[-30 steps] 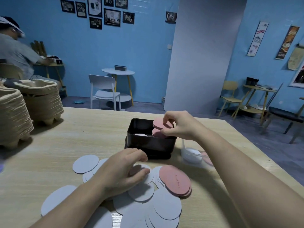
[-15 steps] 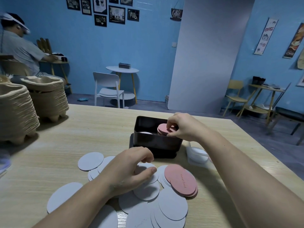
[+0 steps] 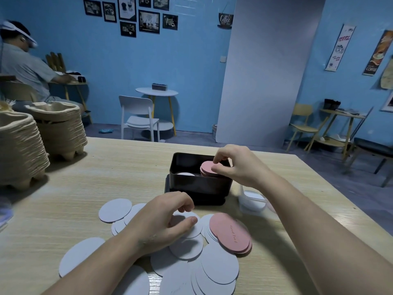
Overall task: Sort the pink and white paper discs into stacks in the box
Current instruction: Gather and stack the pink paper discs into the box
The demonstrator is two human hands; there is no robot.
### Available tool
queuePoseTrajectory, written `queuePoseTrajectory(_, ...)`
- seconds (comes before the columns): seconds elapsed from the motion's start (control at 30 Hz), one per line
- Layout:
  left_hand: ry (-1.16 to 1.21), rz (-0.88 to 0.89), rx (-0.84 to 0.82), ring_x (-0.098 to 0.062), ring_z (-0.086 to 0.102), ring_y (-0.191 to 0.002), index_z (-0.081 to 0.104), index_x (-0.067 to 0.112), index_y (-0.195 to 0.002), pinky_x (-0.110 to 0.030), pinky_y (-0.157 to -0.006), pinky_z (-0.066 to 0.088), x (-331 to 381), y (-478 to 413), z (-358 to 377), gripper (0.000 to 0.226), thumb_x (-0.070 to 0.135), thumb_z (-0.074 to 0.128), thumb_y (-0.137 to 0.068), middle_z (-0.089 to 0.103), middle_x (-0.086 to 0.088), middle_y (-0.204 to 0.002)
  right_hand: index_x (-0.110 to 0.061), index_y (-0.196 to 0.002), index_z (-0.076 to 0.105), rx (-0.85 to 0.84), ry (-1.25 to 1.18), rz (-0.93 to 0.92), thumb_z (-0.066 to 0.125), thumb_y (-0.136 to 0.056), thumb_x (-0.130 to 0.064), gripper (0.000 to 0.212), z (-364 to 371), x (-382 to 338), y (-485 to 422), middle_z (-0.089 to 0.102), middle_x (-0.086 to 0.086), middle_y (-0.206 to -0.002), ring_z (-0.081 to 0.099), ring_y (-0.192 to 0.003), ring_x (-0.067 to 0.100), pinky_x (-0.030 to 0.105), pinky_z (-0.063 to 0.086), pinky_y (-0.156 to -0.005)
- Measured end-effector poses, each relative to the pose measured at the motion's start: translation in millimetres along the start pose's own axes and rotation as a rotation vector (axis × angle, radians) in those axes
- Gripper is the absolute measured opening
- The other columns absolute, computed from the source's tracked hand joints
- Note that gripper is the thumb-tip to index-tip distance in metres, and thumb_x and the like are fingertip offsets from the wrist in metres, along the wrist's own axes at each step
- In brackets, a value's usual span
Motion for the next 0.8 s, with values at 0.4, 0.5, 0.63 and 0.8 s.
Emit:
queuePoseTrajectory(0.4, -0.01, -0.007, -0.013, -0.007, 0.058, -0.088, 0.059, 0.031, -0.096, -0.034, -0.073, 0.052, -0.1, 0.3, 1.2, 0.011, 0.041, 0.062, -0.093, 0.06, 0.017, -0.091, -0.025, -0.093, 0.069, 0.032, -0.195, -0.237, 0.074, -0.094, -0.032, 0.009, 16.2, -11.5, 121.5, 0.066, -0.015, -0.096, 0.064, -0.09, 0.01, 0.031, 0.053, -0.078)
queuePoseTrajectory(0.5, -0.023, -0.01, -0.013, -0.007, 0.059, -0.088, 0.06, 0.029, -0.096, -0.031, -0.074, 0.051, 0.7, 0.2, 0.9, 0.012, 0.04, 0.063, -0.092, 0.061, 0.017, -0.09, -0.028, -0.099, 0.069, -0.072, -0.219, -0.193, 0.079, -0.089, -0.045, 0.023, 22.7, 0.1, 137.0, 0.066, -0.017, -0.108, 0.066, -0.101, 0.009, 0.034, 0.054, -0.084)
queuePoseTrajectory(0.63, -0.037, -0.009, -0.034, -0.005, 0.06, -0.091, 0.062, 0.029, -0.099, -0.025, -0.074, 0.049, 2.1, -0.8, 3.3, 0.014, 0.041, 0.064, -0.092, 0.062, 0.018, -0.093, -0.037, -0.115, 0.065, -0.206, -0.149, -0.137, 0.082, -0.073, -0.068, 0.056, 24.4, 11.1, 143.9, 0.058, -0.027, -0.128, 0.057, -0.121, 0.0, 0.029, 0.05, -0.099)
queuePoseTrajectory(0.8, -0.105, 0.02, -0.164, 0.0, 0.057, -0.108, 0.062, 0.034, -0.12, -0.03, -0.091, 0.051, 9.2, -7.3, 13.7, 0.03, 0.052, 0.062, -0.095, 0.062, 0.023, -0.112, -0.037, -0.12, 0.062, -0.225, -0.155, -0.13, 0.081, -0.075, -0.065, 0.056, 24.5, 10.1, 143.4, 0.062, -0.023, -0.124, 0.06, -0.116, 0.004, 0.034, 0.052, -0.095)
Point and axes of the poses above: each hand's wrist, its own y-axis away from the middle knuckle, its own z-axis out of the palm, x = y × z, the point moved 3 cm from there along -y, towards the middle knuckle
